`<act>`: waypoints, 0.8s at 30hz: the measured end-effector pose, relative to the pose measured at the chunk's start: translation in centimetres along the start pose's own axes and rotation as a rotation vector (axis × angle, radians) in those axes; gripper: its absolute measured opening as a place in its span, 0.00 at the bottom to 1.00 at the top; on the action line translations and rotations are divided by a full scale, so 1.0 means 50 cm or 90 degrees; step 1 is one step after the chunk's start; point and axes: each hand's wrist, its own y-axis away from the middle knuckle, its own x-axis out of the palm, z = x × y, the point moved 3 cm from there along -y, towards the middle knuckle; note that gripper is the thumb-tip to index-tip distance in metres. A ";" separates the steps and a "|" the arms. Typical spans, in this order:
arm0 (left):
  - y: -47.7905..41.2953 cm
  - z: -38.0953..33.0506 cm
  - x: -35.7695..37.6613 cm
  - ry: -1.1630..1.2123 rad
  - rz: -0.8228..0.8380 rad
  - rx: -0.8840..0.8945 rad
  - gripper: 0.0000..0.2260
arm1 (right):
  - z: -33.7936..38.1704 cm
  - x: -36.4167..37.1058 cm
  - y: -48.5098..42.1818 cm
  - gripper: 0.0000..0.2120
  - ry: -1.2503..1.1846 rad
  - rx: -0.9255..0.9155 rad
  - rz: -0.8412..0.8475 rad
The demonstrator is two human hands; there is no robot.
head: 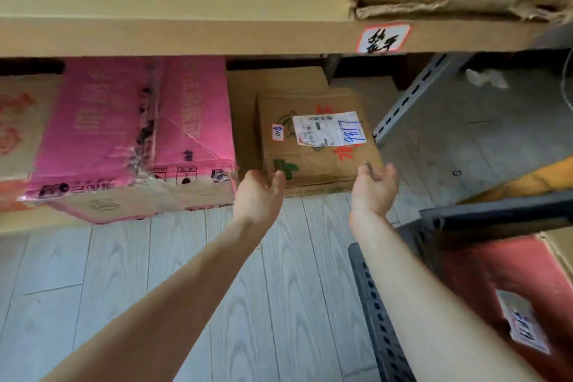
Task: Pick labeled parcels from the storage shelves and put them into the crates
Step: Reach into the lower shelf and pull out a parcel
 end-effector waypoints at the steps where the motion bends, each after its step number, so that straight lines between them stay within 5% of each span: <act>1: -0.018 0.015 0.010 0.009 0.000 -0.005 0.14 | -0.012 0.012 -0.018 0.27 0.005 -0.019 -0.022; 5: -0.075 0.067 0.048 0.056 0.010 -0.015 0.17 | -0.054 0.029 -0.084 0.33 -0.038 -0.001 -0.061; 9: -0.097 0.089 0.060 0.092 -0.012 0.048 0.16 | -0.079 0.032 -0.102 0.16 -0.206 0.086 0.040; 13: -0.064 0.114 0.059 0.119 -0.069 0.160 0.12 | -0.115 0.026 -0.083 0.03 -0.317 -0.003 0.042; 18: -0.027 0.143 0.062 0.117 -0.105 0.280 0.09 | -0.157 0.019 -0.046 0.06 -0.355 -0.038 0.008; 24: -0.032 0.092 0.047 0.113 -0.113 0.226 0.09 | -0.100 0.026 -0.061 0.14 -0.305 -0.038 0.025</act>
